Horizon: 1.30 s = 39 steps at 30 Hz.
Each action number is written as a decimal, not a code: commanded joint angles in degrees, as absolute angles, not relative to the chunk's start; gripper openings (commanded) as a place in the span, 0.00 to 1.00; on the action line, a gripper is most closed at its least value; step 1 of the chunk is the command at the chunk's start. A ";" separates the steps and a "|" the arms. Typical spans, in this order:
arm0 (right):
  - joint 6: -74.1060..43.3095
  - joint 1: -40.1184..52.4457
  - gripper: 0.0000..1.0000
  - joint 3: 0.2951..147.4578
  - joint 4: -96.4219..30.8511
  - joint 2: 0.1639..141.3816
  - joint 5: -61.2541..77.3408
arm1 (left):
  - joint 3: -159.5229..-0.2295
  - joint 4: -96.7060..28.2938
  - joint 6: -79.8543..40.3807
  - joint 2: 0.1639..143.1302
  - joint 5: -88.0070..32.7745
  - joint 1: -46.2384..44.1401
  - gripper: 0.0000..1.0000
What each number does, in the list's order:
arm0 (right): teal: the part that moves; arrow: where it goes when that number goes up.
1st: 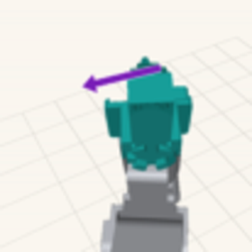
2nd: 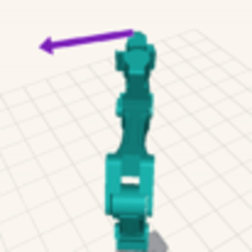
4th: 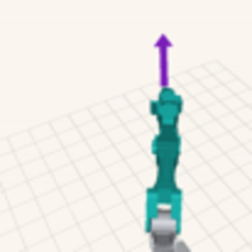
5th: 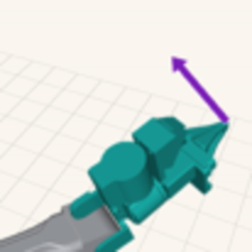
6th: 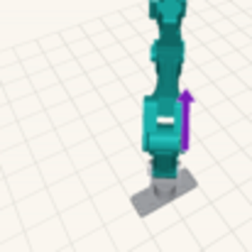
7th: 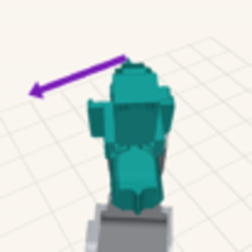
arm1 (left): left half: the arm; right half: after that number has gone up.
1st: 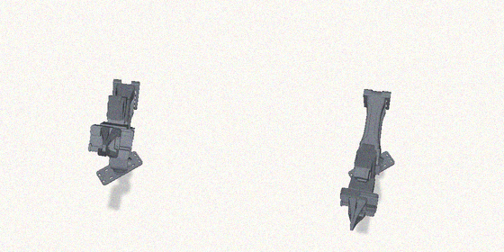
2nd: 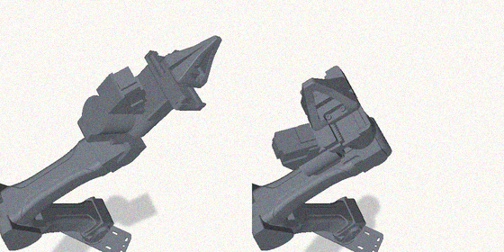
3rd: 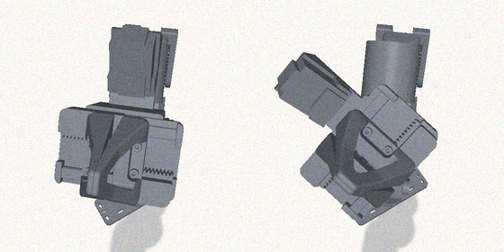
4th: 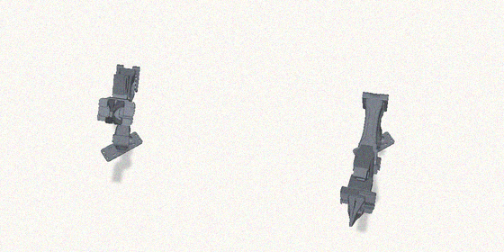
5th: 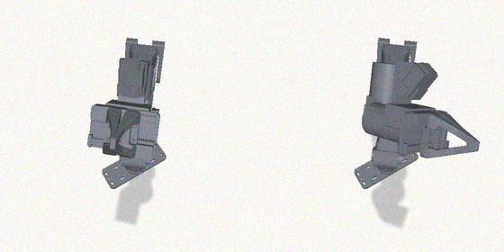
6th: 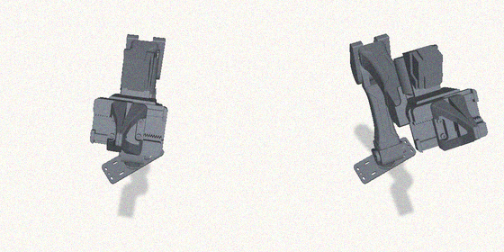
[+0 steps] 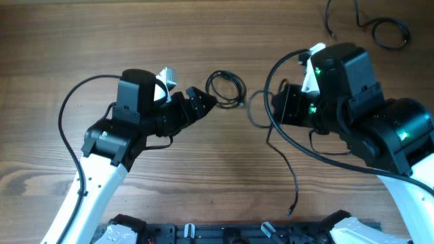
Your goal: Untangle cables
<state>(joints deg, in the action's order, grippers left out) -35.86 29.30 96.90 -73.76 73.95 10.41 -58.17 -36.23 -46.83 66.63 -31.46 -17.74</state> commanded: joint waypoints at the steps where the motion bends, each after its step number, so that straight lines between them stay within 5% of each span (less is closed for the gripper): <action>1: -27.70 29.30 0.04 97.38 -73.82 73.38 26.22 | -58.02 -38.02 -56.18 68.01 -33.74 -18.63 0.89; 15: -13.69 38.48 0.04 96.64 -75.44 76.93 26.87 | -58.02 -39.29 -55.77 69.21 -41.06 -19.35 0.83; 32: -14.11 38.72 0.04 96.64 -73.84 78.54 25.91 | -58.02 -42.94 -52.75 75.44 -35.90 -18.09 0.16; 35: -24.91 38.72 0.04 96.64 -75.55 78.54 13.04 | -58.02 -43.38 -52.93 75.44 -35.94 -14.66 0.04; 39: -45.28 38.72 0.04 96.64 -81.73 78.54 -9.32 | -58.02 -45.34 -52.97 75.44 -35.86 -9.74 0.04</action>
